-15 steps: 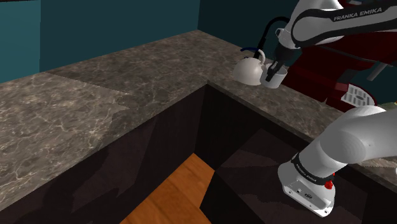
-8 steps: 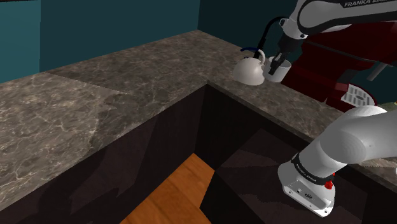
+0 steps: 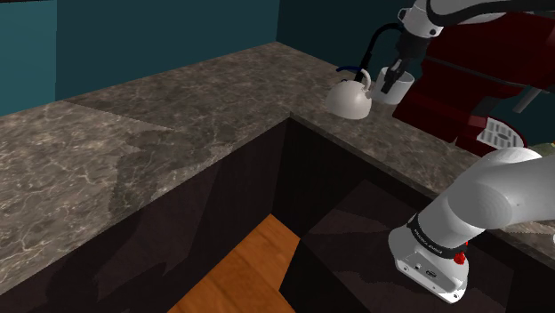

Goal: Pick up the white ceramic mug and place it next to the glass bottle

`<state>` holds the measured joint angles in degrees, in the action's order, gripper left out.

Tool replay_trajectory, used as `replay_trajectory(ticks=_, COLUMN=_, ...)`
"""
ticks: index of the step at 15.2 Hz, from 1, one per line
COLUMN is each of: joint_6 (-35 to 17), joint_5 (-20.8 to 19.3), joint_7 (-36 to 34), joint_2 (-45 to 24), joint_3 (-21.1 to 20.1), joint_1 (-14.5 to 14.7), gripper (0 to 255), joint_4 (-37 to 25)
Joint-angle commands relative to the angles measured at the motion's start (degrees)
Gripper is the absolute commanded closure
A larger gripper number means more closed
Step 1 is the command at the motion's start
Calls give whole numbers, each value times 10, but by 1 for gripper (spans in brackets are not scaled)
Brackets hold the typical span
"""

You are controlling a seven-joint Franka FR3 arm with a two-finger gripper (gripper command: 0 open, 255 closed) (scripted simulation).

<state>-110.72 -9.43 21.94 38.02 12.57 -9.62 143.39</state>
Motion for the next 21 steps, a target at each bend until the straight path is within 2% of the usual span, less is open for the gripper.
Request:
replay_trajectory(ticks=1, joint_6=18, joint_5=2, joint_7=0, joint_2=2, joint_3=-3, joint_1=1, gripper=255, joint_4=-16)
replay_trajectory(ticks=21, joint_6=167, joint_5=17, joint_7=7, joint_2=-15, joint_3=-17, joint_1=8, gripper=255, joint_4=-182)
